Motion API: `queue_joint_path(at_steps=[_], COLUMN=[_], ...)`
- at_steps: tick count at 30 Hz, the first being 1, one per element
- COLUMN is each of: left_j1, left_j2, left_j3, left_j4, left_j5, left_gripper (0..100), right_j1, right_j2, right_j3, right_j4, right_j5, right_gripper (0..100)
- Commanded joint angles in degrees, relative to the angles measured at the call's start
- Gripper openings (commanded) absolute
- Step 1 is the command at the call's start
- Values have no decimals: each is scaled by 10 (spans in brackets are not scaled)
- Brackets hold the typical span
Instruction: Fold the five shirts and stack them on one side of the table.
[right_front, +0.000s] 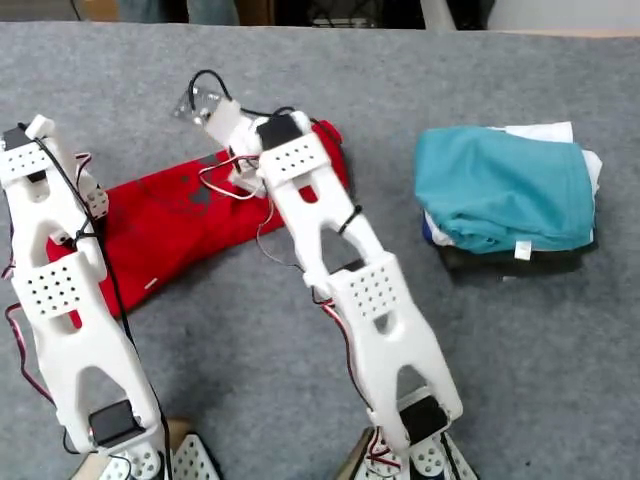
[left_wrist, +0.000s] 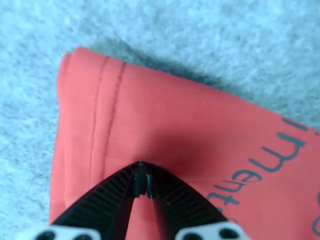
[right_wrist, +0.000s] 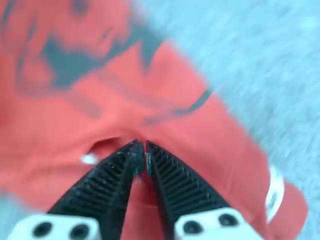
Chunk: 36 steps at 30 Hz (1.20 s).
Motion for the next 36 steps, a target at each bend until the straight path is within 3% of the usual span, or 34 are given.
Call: queue_joint_path(at_steps=[1,5,9,17,22,31,34,36], left_j1=[-4,-4,-4,-20,-72,-133,-144,-145], left_j2=[4,4,1,-31,-169,-373,-374,-373], left_j3=[4,7,13,-22,-32,269,344,380], left_j4=[1,1,1,1,2,-2,-40,-76], left_j5=[-2,-2,-2,-18,-127,-266,-263,-215], left_gripper=[29,29,29,29,29,73,164,217], right_j1=[4,14,34,26,40,44,40,33], right_j2=[37,94,96,-44,-98,-155,-157,-159], right_j3=[-124,-239,-345,-322,-241,-76,-74,-76], right_j4=[-63,-76,11,290,287,285,285,285], right_j5=[-62,-69,-69,-69,-69,-69,-69,-69], right_gripper=[15,15,15,15,15,15,15,15])
